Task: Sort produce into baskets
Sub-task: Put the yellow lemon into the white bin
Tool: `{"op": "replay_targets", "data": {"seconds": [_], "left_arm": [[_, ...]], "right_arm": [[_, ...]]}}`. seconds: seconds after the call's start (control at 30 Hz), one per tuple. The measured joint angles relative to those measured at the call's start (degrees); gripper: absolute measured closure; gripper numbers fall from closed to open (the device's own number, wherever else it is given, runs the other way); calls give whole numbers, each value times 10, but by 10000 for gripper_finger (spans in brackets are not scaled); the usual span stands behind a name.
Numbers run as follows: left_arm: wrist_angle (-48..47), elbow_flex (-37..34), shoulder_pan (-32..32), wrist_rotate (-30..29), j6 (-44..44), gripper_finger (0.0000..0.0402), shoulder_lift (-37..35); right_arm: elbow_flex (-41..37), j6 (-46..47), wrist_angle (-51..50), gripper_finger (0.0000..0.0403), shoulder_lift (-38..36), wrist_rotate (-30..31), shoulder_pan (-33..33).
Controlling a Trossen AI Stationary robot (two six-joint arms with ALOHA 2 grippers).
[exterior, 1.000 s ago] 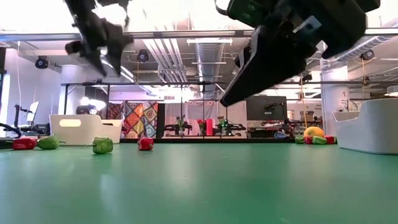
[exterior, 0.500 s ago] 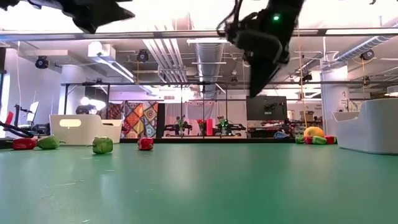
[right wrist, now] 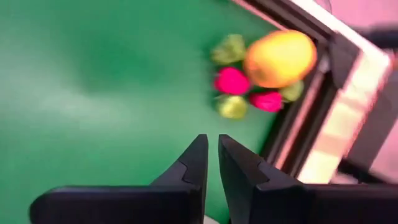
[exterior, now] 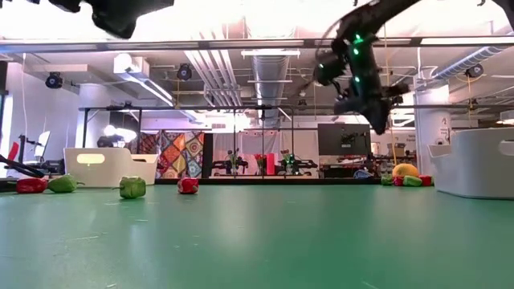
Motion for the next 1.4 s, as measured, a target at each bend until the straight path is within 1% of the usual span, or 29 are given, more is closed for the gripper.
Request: {"op": "replay_targets", "data": {"seconds": [0.1,0.17,0.23,0.27,0.3,0.33,0.37,0.43,0.47,0.6,0.67,0.77,0.83,0.93,1.03,1.1,1.2,1.3,1.4], "left_arm": [[-26,32,0,0,2,189,18],[-52,52,0,0,4,194,29],[-72,67,-2,9,7,198,41],[-75,68,-6,20,18,201,45],[-76,66,-10,32,32,205,48],[-66,61,-14,45,45,209,50],[-52,54,-17,50,58,213,50],[-22,35,-19,50,72,222,41],[-7,26,-19,49,73,226,36],[42,-13,-18,48,71,241,12],[63,-31,-18,47,71,247,3],[97,-54,-18,44,71,253,-7],[129,-70,-18,44,69,255,-8],[186,-100,-18,44,70,256,-10],[233,-128,-18,39,63,256,-10],[241,-141,-18,11,46,256,-10],[228,-152,-18,-41,3,256,-10],[199,-162,-18,-49,-19,256,-10],[198,-166,-18,-66,-20,256,-10]], "right_arm": [[-13,23,-4,360,-1,9,-41],[-24,39,2,356,-1,5,-59],[-38,37,25,353,0,-20,-72],[-46,32,46,351,0,-42,-77],[-52,31,68,349,0,-49,-81],[-57,42,84,345,1,-43,-85],[-63,68,94,340,1,-24,-89],[-71,132,101,323,1,18,-100],[-77,150,105,311,1,30,-105],[-104,190,135,249,-1,50,-116],[-118,219,149,214,-1,77,-118],[-141,290,172,166,-1,130,-120],[-158,332,193,140,-1,147,-120],[-178,385,214,111,-3,172,-113],[-187,412,225,93,-5,197,-110],[-187,412,227,85,-9,209,-110],[-192,416,228,78,-12,215,-111],[-213,444,234,73,-12,222,-110],[-243,469,267,74,-12,231,-110]]}}
